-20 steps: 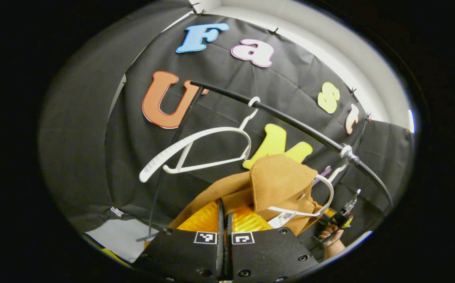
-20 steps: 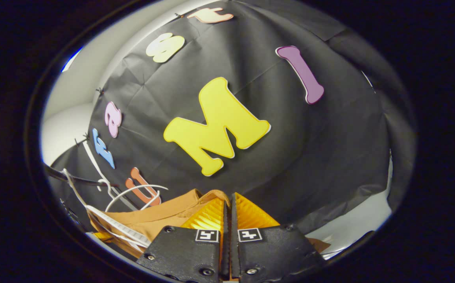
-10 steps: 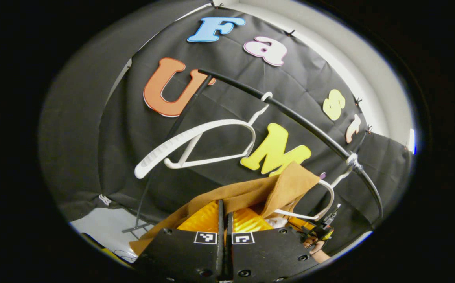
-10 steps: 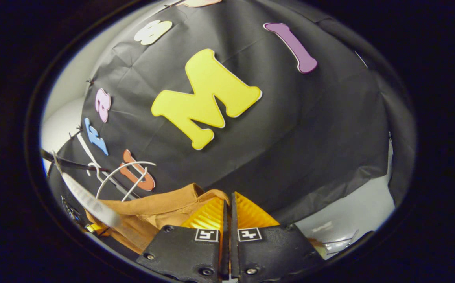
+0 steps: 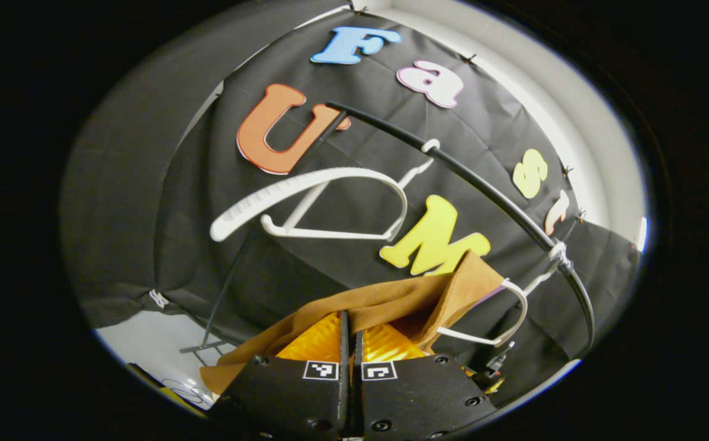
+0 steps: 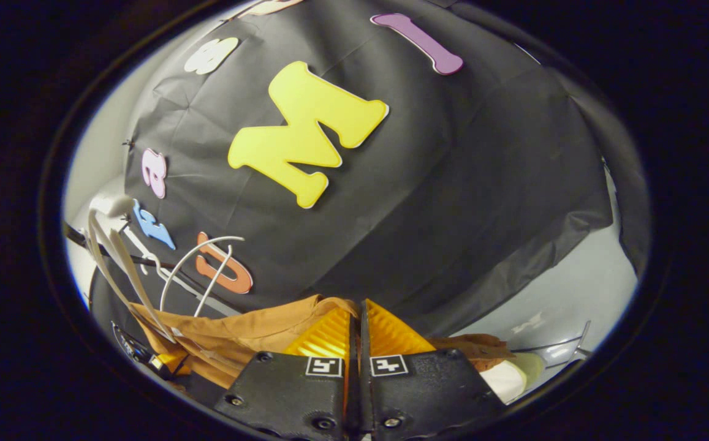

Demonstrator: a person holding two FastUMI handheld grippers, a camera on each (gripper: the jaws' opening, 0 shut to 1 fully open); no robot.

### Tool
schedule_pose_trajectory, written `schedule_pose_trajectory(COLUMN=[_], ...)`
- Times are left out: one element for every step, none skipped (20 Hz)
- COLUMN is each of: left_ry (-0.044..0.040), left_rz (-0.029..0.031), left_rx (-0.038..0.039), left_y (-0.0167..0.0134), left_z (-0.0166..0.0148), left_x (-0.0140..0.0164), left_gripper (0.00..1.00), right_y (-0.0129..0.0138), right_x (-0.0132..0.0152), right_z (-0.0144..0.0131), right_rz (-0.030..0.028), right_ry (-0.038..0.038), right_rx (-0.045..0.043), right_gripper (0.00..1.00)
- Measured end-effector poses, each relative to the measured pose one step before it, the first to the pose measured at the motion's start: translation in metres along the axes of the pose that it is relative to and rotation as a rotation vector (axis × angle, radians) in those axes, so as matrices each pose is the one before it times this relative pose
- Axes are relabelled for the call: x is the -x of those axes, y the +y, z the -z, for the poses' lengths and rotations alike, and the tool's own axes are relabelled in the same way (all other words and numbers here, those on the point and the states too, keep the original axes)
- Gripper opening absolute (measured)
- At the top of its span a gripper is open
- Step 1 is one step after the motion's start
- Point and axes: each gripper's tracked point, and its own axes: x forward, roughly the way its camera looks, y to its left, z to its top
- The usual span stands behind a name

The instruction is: Grasp the clothes on the hanger with both hands and then place them into the laundry hamper below.

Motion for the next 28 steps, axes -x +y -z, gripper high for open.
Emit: schedule_pose_trajectory(left_ry=[0.00633,-0.01396,-0.01465,-0.02004,-0.01375,0.0026,-0.01298,-0.02916,-0.00389,-0.01729,-0.01679,0.02169,0.02085,0.0042,0.00225,0.0105,-0.00774,0.02198,0.05951,0.01407,0.01004,0.02119,0.00433,0.00248,0.00743,0.01871,0.024,0.01093], left_rz=[0.01522,0.01859,0.0023,-0.01938,-0.01115,-0.01087,0.00669,0.02073,0.03609,0.03896,0.04352,0.06411,-0.01254,-0.07229,-0.03568,-0.01766,-0.05092,-0.03262,-0.01387,-0.01465,-0.00823,0.01705,0.03125,-0.00216,-0.01922,-0.01562,0.00834,-0.0216], left_rx=[0.06299,0.01931,-0.03404,-0.06198,-0.0245,-0.00341,0.00694,0.00439,0.01651,0.02942,0.06559,0.12266,0.08917,-0.042,-0.04284,-0.0106,-0.02127,0.03787,0.06059,0.00349,-0.0319,-0.01425,0.00542,-0.02202,-0.04936,-0.03877,-0.00652,-0.00833], left_y=[-0.00398,-0.00633,-0.00686,0.0022,0.00112,0.00028,-0.00302,-0.00238,-0.00294,-0.00154,-0.00457,-0.00652,0.00487,0.01678,0.01576,0.01067,0.01948,0.01846,0.0113,0.00881,0.00369,0.00216,-0.00405,-0.00143,0.00546,0.00538,-0.00015,0.00857], left_z=[-0.00016,-0.0021,-0.00447,-0.0027,-0.00485,-0.00375,-0.00519,-0.01014,-0.00391,-0.00509,-0.00288,0.0043,0.00457,0.00398,0.01,0.00945,0.00272,0.0077,0.01463,0.00582,0.01188,0.01361,0.00892,0.0066,0.00377,0.01086,0.01802,0.01681], left_x=[0.00013,0.00389,0.00479,0.00456,0.00229,0.00009,0.00313,0.00272,0.00399,0.00574,-0.00136,0.00172,-0.00097,-0.00241,-0.00613,-0.00215,-0.00024,-0.00844,-0.00902,-0.00367,-0.00355,-0.00224,0.00346,-0.00177,-0.00102,-0.00403,-0.00155,0.00004], left_gripper=[0.0,0.0,0.0,0.0,0.0,0.0,0.0,0.0,0.0,0.0,0.05,0.0,0.0,0.0,0.07,0.0,0.0,0.0,0.0,0.0,0.0,0.0,0.0,0.0,0.0,0.0,0.0,0.0], right_y=[0.00464,0.00289,0.00513,0.00411,0.00633,0.00223,0.00463,0.0019,0.00216,-0.00049,0.00019,-0.00216,-0.00015,-0.00274,0.00075,-0.00279,-0.00358,-0.00049,0.00314,-0.0002,-0.00079,-0.00055,-0.00227,-0.0001,0.00142,-0.00408,0.00032,0.00035], right_x=[0.00181,0.00428,0.00216,0.00256,0.0001,0.00198,0.00148,0.00068,0.0009,-0.00084,-0.00046,0.00114,-0.00109,-0.00023,-0.00188,-0.00242,-0.00246,-0.00118,-0.0008,-0.00174,-0.00109,0.00048,0.00008,0.00241,0.00216,0.00245,0.00102,-0.0039], right_z=[0.00056,0.001,-0.00294,-0.00257,-0.00336,-0.00136,-0.00351,-0.00158,-0.00284,-0.00077,0.00064,0.00172,0.00015,0.00037,0.00356,0.00449,0.00533,0.00688,0.00502,0.00347,0.00562,0.00784,0.00478,0.0053,0.01013,0.01005,0.01277,0.0121], right_rz=[-0.01418,-0.00351,-0.01434,-0.0073,-0.0206,-0.00591,-0.01741,-0.00153,-0.01235,-0.00029,-0.01015,-0.00084,-0.00666,0.00511,-0.0037,0.01739,0.01302,0.00729,-0.00556,-0.00099,-0.00261,-0.00065,0.00465,-0.01046,-0.0112,0.00604,-0.01296,0.00043], right_ry=[0.0039,-0.00508,-0.00535,-0.00516,-0.00368,-0.00326,-0.00916,-0.00626,-0.00699,-0.00044,0.00426,0.00213,-0.00331,-0.00298,0.00899,0.0036,0.01175,0.01491,0.0117,-0.00016,0.01088,0.0101,0.00746,0.00264,0.02352,0.00608,0.02622,0.01208], right_rx=[0.00332,0.00562,0.00273,-0.00635,-0.01465,-0.01756,-0.01087,-0.00803,-0.00891,-0.01823,-0.02307,-0.0143,-0.00151,-0.00148,-0.00037,0.01467,0.01308,0.00234,0.00862,0.00631,0.00618,-0.00012,-0.00102,-0.00423,0.00763,0.00954,0.01058,-0.00799], right_gripper=[0.04,0.04,0.04,0.04,0.04,0.04,0.04,0.04,0.04,0.04,0.04,0.04,0.04,0.04,0.04,0.04,0.04,0.04,0.04,0.04,0.04,0.04,0.04,0.04,0.04,0.04,0.03,0.04])
